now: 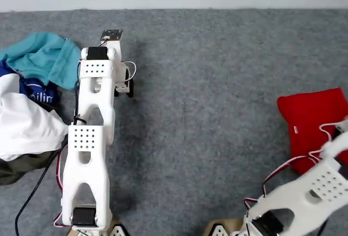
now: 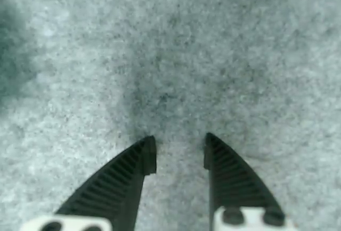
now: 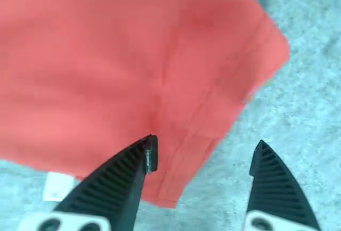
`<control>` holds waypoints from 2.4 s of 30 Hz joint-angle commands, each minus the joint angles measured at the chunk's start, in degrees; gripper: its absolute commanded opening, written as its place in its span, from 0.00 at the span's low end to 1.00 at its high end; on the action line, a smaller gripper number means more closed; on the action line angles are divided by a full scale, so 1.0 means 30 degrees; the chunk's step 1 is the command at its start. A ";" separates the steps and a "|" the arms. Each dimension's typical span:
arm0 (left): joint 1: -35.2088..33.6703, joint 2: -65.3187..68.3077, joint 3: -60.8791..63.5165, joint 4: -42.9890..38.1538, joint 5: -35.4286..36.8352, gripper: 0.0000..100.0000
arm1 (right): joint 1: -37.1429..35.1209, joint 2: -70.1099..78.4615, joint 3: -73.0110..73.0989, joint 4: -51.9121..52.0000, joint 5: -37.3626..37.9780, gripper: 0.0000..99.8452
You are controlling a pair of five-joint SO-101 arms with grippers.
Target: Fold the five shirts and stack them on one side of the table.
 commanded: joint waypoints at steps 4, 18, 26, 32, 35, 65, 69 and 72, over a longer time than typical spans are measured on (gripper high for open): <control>-0.1201 -0.0147 0.0249 0.0440 -0.0029 0.12 | -0.4557 -0.1011 -0.1084 -0.1245 0.2989 0.28; -0.1201 -0.0147 0.0249 0.0440 -0.0029 0.12 | -0.7370 0.4762 -0.1201 -0.2857 0.3194 0.28; -0.1260 -0.0176 0.0249 0.0440 -0.0029 0.12 | -0.7370 0.0718 -0.1201 -0.1099 0.3223 0.28; -0.1172 -0.1084 0.0190 0.0469 0.0000 0.12 | -0.7458 -0.4352 -0.1201 0.0337 0.3253 0.28; -0.1348 -0.3751 0.0249 0.0469 0.0000 0.12 | -0.7868 -0.6315 -0.1172 0.0542 0.3868 0.28; -1.5326 -1.6293 1.9619 -1.0168 -0.3897 0.12 | -1.6190 -0.9158 0.3429 0.0601 0.8498 0.28; -1.3714 -1.3744 1.9590 -1.1282 -0.4015 0.11 | -1.6220 -0.9158 0.3780 0.0601 0.8498 0.28; -1.2689 -1.2718 1.9238 -1.1722 -0.3897 0.00 | -1.6220 -0.9158 0.4337 0.0571 0.8498 0.28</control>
